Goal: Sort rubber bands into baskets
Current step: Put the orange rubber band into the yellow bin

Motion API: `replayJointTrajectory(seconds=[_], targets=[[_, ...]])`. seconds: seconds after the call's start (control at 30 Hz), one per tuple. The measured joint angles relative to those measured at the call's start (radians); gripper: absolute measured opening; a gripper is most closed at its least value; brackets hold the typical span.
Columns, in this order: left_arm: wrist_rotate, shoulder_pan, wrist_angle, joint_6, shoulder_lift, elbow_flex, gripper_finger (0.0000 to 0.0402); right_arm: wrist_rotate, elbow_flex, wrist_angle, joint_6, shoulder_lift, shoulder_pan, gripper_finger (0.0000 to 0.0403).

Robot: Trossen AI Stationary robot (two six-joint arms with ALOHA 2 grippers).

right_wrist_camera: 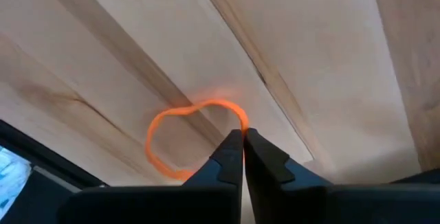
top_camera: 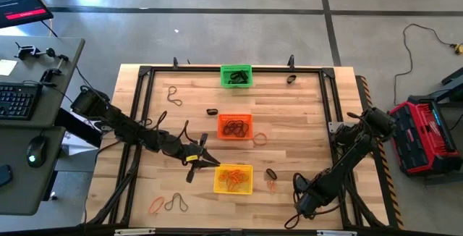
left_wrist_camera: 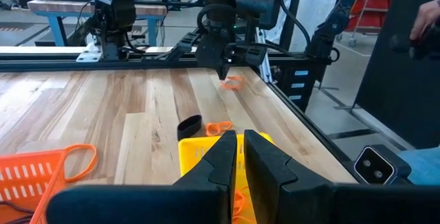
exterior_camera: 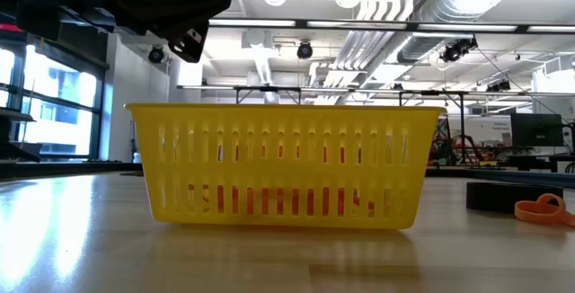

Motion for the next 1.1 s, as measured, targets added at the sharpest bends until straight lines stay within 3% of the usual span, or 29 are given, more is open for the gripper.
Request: replayJointTrajectory(seconds=[0.17,0.53,0.8,1.1], targets=[[0.000,0.000,0.000,-0.006,0.000,0.000,0.0019,0.006,0.038,-0.036,0.003,0.000,-0.012,0.0001],[0.000,0.000,0.000,-0.014,0.000,0.000,0.0019,0.296,0.233,-0.078,-0.050,0.000,-0.047,0.0000],[-0.001,0.000,0.001,-0.049,0.000,0.000,0.0019,0.651,0.298,0.035,-0.295,0.000,-0.117,0.0000],[-0.001,0.000,0.000,-0.049,0.000,0.000,0.0019,0.784,0.298,0.318,-0.664,0.000,-0.246,0.0000]])
